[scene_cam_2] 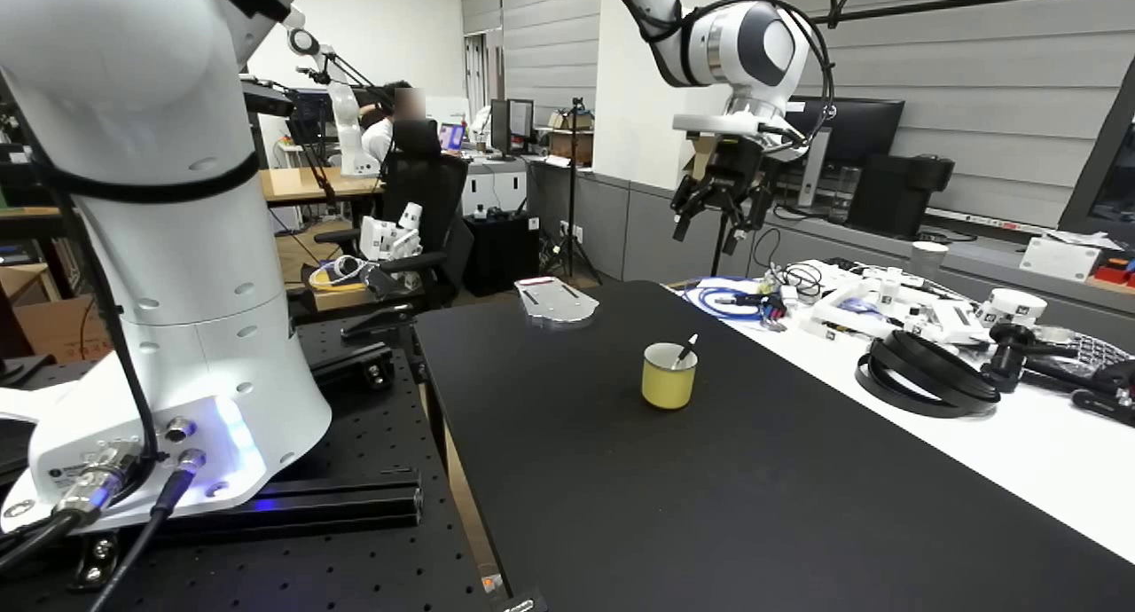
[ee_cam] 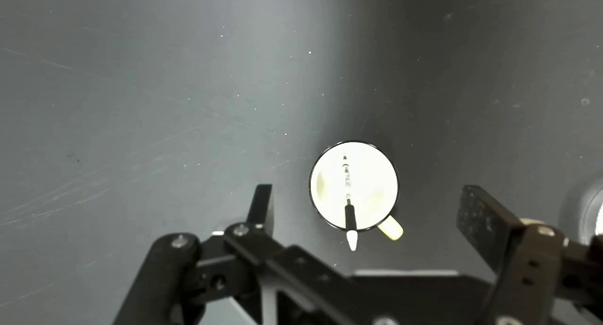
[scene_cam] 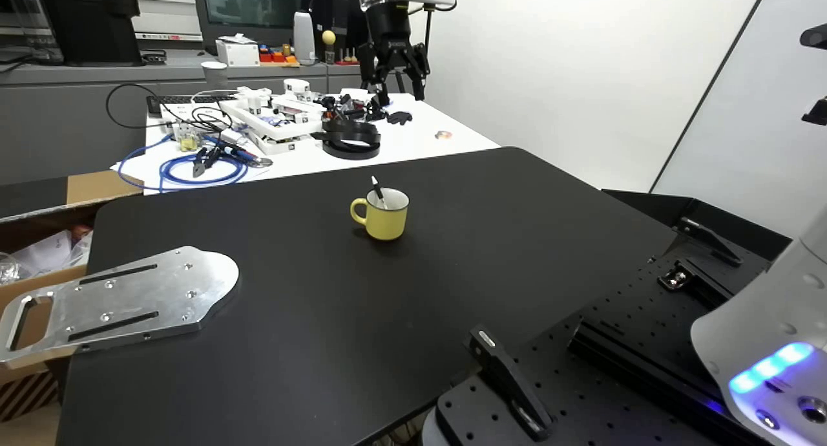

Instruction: Pick up the pen from the yellow cup and put it on the table.

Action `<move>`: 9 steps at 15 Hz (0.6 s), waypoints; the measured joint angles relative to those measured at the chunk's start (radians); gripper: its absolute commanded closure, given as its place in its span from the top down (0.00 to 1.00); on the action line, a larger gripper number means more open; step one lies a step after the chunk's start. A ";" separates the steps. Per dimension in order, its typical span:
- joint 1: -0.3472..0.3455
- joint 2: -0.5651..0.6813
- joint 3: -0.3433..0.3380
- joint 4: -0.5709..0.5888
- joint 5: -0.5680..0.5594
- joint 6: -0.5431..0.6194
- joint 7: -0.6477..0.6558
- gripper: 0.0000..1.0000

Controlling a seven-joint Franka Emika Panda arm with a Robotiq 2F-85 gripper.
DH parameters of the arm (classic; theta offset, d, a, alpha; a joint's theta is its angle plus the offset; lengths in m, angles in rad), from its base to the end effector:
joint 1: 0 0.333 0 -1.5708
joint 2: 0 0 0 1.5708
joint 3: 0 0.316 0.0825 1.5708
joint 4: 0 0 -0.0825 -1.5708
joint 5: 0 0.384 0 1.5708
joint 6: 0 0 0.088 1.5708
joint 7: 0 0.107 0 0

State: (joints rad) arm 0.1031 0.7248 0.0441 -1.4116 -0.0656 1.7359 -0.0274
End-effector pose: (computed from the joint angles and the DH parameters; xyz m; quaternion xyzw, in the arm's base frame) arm 0.6733 0.0888 0.2462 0.9754 0.0946 -0.1972 0.0271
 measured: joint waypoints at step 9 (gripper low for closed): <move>0.007 0.139 0.001 0.060 -0.012 0.072 -0.032 1.00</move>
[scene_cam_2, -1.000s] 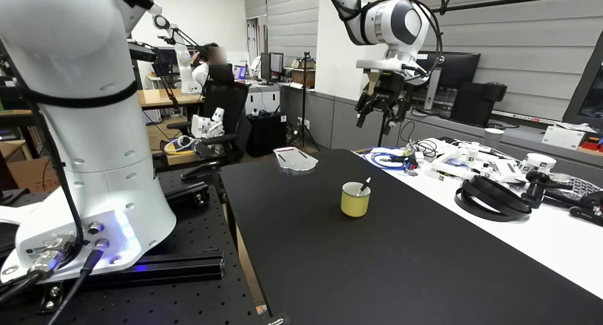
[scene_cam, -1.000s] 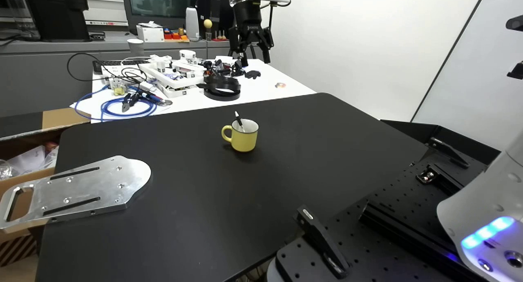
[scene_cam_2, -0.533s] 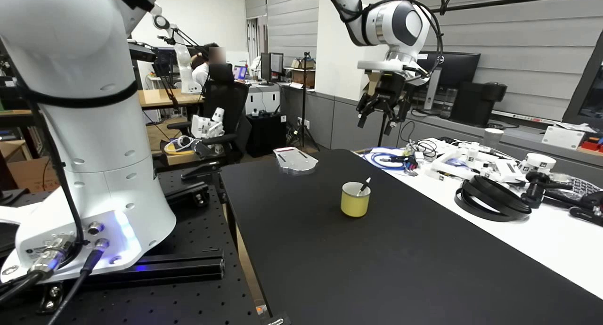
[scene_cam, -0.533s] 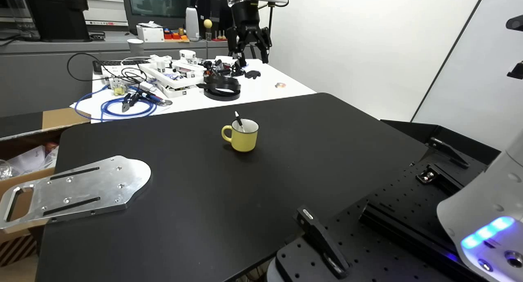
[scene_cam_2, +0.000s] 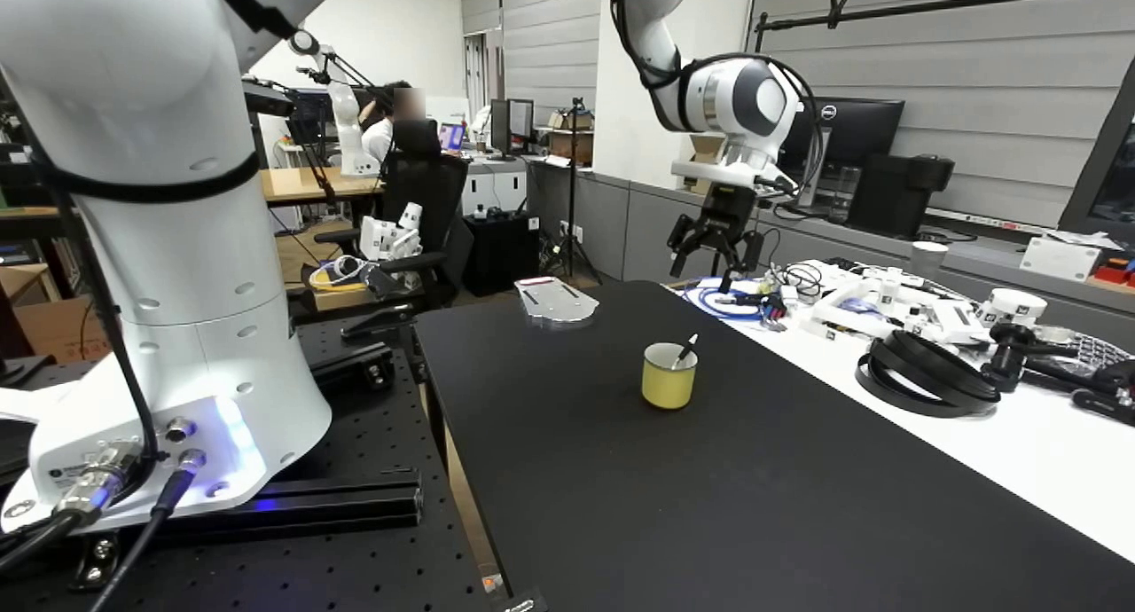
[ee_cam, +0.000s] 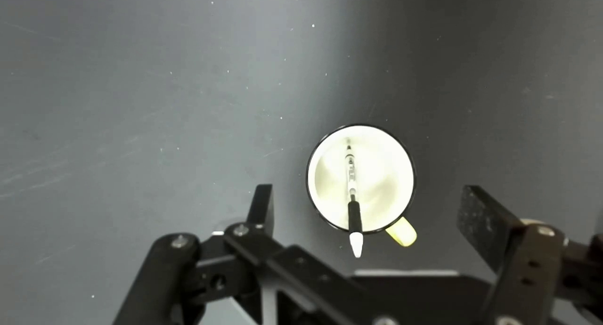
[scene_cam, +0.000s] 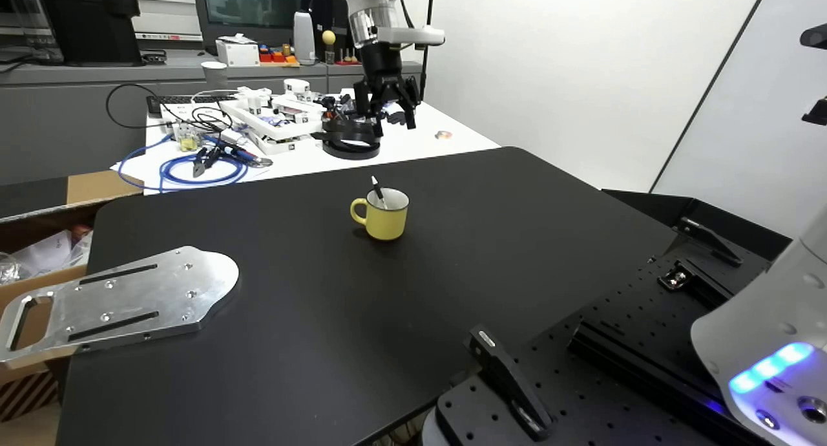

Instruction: Pick up the pen from the yellow cup and put it on the table.

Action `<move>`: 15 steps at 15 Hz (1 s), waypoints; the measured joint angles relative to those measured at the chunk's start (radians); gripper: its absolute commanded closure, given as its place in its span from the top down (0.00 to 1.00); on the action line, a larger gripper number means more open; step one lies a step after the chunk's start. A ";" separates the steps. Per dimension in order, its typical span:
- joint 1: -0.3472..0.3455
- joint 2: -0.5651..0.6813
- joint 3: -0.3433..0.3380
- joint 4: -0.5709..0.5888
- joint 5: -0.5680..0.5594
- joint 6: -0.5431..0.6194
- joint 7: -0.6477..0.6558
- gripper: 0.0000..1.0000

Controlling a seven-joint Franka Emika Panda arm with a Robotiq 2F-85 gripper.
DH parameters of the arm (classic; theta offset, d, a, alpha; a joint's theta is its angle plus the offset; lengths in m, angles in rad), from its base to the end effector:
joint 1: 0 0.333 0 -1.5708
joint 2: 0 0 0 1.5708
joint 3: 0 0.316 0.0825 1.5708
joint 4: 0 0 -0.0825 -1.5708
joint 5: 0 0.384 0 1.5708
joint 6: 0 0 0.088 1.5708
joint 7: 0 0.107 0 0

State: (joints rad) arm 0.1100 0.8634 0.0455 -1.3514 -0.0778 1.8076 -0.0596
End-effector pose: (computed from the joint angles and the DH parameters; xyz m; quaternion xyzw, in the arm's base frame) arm 0.6825 0.0947 0.1784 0.9723 0.1173 -0.2006 0.0263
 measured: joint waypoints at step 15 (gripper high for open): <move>-0.001 0.164 0.022 0.058 0.009 0.297 -0.027 1.00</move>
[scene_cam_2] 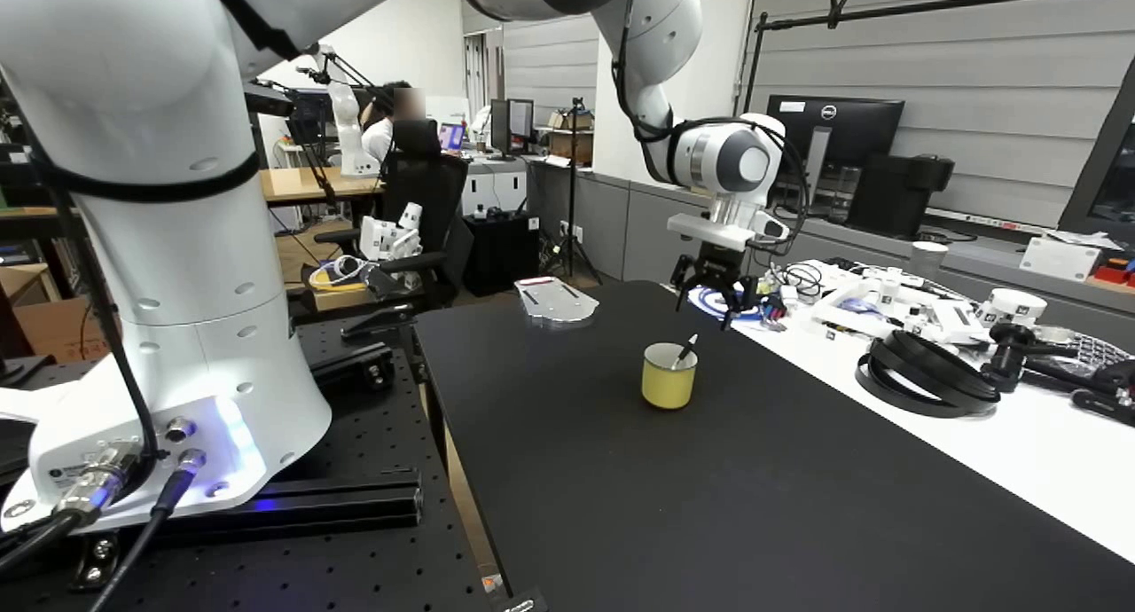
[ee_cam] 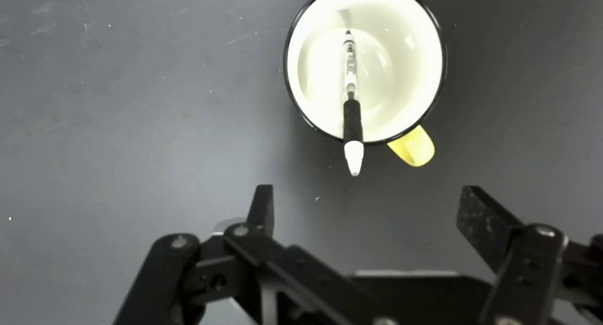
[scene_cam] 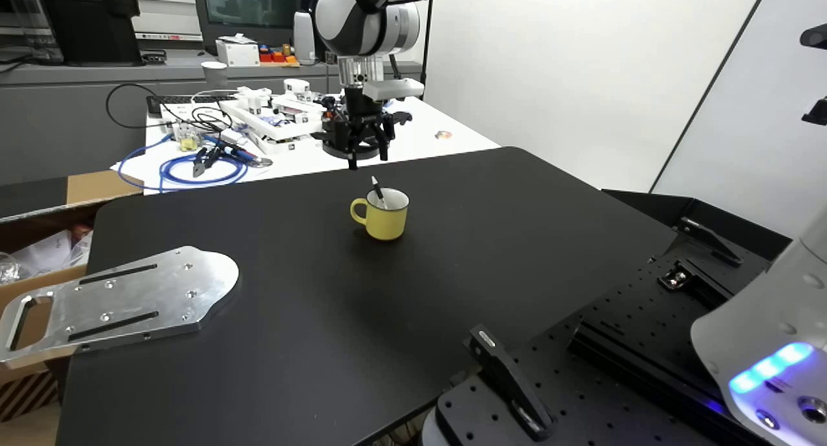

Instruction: Pick up the pen from the yellow cup and put it on the table.

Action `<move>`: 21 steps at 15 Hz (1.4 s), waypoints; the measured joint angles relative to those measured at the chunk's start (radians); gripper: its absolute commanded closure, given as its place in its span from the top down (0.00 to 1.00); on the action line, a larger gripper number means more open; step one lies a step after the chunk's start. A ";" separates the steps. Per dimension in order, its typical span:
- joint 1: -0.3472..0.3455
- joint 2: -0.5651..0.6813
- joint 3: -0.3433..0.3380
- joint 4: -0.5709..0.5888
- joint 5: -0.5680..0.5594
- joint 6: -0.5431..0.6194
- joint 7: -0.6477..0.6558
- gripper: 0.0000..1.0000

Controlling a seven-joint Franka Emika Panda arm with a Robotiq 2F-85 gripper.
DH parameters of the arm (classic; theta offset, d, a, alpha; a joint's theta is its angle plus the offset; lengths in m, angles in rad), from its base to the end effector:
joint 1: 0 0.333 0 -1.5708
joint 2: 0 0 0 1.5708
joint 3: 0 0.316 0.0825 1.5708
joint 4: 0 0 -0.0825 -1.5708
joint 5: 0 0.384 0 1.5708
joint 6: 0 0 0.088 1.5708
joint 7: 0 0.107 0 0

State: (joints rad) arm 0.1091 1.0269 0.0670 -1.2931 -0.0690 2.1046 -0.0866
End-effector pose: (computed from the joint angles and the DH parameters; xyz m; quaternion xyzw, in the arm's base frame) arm 0.7051 0.1122 0.1025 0.9847 0.1378 -0.1063 0.0022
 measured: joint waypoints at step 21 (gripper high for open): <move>-0.006 0.062 0.001 0.048 0.054 -0.057 0.008 1.00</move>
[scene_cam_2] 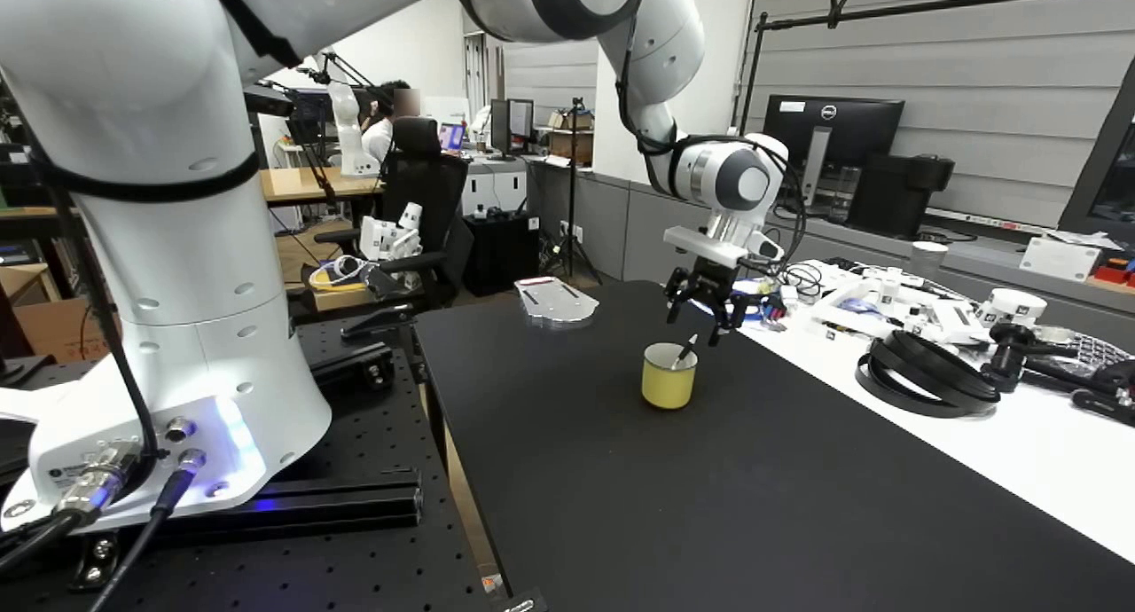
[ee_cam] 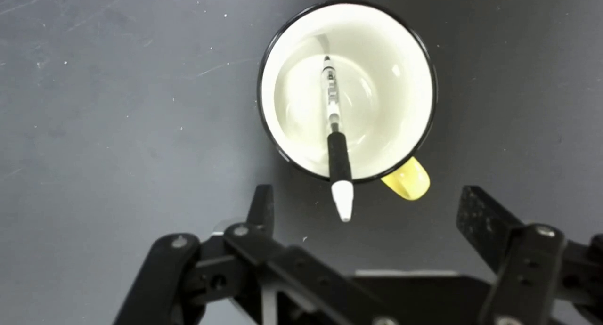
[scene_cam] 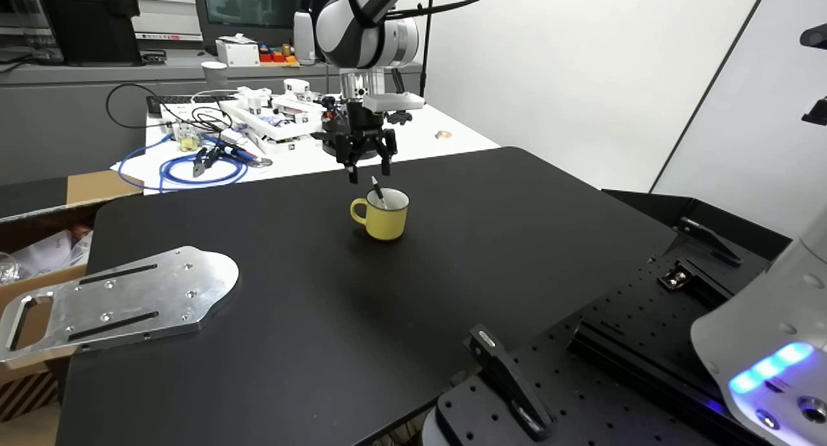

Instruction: Pick up the pen from the yellow cup and put it on the table.

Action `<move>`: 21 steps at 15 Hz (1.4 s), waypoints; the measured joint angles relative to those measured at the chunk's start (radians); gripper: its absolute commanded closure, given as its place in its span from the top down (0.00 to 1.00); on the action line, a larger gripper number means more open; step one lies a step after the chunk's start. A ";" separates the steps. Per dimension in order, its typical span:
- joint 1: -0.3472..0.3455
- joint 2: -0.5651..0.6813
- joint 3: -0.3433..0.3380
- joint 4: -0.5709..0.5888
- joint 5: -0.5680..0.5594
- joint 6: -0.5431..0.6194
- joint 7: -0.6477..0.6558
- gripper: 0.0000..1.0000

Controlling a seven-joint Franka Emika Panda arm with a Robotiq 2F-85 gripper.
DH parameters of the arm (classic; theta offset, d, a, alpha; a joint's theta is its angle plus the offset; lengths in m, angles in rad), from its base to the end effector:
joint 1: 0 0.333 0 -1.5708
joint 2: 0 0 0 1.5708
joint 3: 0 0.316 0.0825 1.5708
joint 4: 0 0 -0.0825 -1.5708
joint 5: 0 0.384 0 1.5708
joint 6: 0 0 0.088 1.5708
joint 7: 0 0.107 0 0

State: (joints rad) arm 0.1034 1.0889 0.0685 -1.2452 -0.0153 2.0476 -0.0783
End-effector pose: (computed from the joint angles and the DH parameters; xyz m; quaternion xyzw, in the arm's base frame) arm 0.6987 0.1101 0.0741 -0.9830 -0.1141 0.1427 0.0198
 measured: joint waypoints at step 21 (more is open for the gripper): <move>0.001 0.026 -0.004 0.037 0.000 -0.055 0.002 0.03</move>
State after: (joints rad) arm 0.1041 1.1146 0.0640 -1.2084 -0.0152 1.9927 -0.0759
